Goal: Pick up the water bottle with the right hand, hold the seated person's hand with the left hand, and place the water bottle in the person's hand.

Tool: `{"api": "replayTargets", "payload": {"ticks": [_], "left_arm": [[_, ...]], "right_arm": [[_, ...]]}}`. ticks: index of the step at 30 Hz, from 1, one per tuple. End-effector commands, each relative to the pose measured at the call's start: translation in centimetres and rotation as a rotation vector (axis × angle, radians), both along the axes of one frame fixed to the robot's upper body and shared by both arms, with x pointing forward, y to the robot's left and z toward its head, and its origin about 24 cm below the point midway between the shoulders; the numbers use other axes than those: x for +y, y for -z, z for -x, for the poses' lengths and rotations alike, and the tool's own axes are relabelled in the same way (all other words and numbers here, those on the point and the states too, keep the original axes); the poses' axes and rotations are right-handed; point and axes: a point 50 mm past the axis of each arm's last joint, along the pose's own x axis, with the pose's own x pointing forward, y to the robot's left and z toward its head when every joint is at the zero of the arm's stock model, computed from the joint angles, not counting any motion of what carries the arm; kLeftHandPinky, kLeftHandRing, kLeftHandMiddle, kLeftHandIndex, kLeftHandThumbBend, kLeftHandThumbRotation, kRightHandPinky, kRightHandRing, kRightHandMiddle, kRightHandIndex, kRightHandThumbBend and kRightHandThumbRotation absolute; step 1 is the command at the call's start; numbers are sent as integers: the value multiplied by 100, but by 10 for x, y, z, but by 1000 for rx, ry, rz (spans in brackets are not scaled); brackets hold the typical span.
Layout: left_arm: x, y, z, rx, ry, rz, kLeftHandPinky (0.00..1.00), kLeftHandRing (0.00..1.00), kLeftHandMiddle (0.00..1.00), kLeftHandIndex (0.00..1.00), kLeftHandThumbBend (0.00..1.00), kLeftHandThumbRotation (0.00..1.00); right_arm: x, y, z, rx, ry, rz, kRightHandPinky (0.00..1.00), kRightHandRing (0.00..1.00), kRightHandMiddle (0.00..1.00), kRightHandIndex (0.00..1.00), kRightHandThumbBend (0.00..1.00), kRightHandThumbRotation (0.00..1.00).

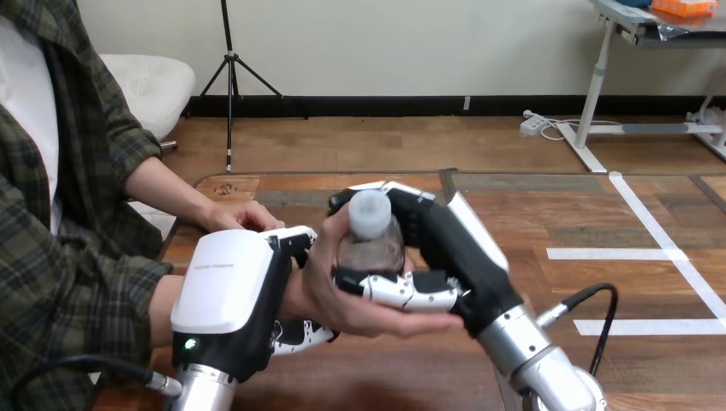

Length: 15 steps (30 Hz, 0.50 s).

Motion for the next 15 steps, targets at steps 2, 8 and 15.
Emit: {"api": "replayTargets", "payload": {"ticks": [2,8,15], "left_arm": [[-12,-30,-12,-123,65,-1,71,87,93,89,89,0],[-12,-30,-11,-116,97,10,80,95,98,96,91,0],[-12,-30,-10,-112,126,30,81,95,99,96,89,0]], "right_arm": [[6,-12,-1,-54,-36,-14,100,100,100,100,85,22],[5,-13,-1,-61,-37,-11,100,100,100,100,84,22],[3,-13,-2,-61,-29,-17,100,100,100,100,82,23]]}}
